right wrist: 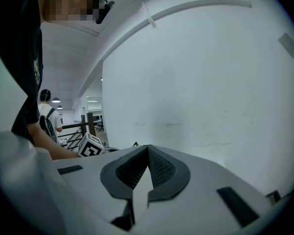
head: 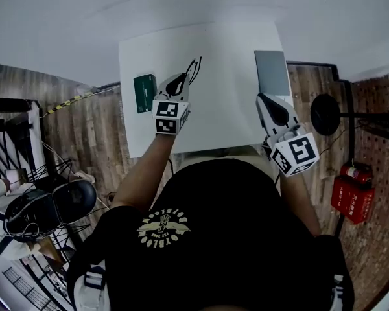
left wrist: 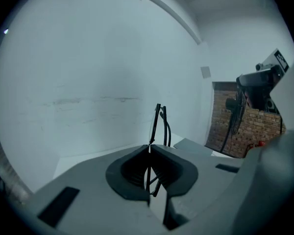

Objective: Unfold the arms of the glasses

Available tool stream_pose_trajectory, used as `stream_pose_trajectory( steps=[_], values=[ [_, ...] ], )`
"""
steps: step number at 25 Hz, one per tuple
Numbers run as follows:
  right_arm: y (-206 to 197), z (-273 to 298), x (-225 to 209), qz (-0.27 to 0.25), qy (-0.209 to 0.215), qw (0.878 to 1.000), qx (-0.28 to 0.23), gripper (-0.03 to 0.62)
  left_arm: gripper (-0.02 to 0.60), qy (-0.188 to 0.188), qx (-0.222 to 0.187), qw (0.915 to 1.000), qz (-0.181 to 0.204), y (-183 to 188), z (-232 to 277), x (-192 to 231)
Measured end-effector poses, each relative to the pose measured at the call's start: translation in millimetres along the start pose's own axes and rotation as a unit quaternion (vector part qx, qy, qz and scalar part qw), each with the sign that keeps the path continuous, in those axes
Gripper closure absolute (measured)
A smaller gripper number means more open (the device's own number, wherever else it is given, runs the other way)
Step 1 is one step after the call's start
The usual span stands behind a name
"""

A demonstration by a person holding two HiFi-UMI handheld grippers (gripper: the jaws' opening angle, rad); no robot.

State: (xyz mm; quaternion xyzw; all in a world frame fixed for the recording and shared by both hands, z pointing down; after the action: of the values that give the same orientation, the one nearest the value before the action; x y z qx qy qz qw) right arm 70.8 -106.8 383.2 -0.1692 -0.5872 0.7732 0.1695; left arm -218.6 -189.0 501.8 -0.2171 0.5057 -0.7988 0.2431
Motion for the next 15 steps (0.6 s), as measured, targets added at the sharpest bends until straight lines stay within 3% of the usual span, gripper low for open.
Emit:
stream_pose_trajectory(
  steps=[8, 15],
  values=[
    [1.1, 6.6, 18.6, -0.005, 0.035, 0.999, -0.004, 0.594, 0.56, 0.023, -0.066, 0.9965, -0.047, 8.9, -50.7, -0.5],
    [8.1, 10.3, 33.0, -0.009, 0.053, 0.999, -0.011, 0.594, 0.56, 0.007, -0.119, 0.9903, -0.071, 21.3, -79.8, -4.6]
  ],
)
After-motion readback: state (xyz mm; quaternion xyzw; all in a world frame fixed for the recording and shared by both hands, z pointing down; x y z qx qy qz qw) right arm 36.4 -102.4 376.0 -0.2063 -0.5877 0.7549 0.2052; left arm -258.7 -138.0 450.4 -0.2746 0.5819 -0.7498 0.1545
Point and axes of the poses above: the fingertips, and each gripper's own axes: z forward along the fingers, x to its left, y out of its top, the point moved 10 cm from there along -z, backward along the fingers, and after that the axes turned 10 degrees about -y, right-handed, at the moved point
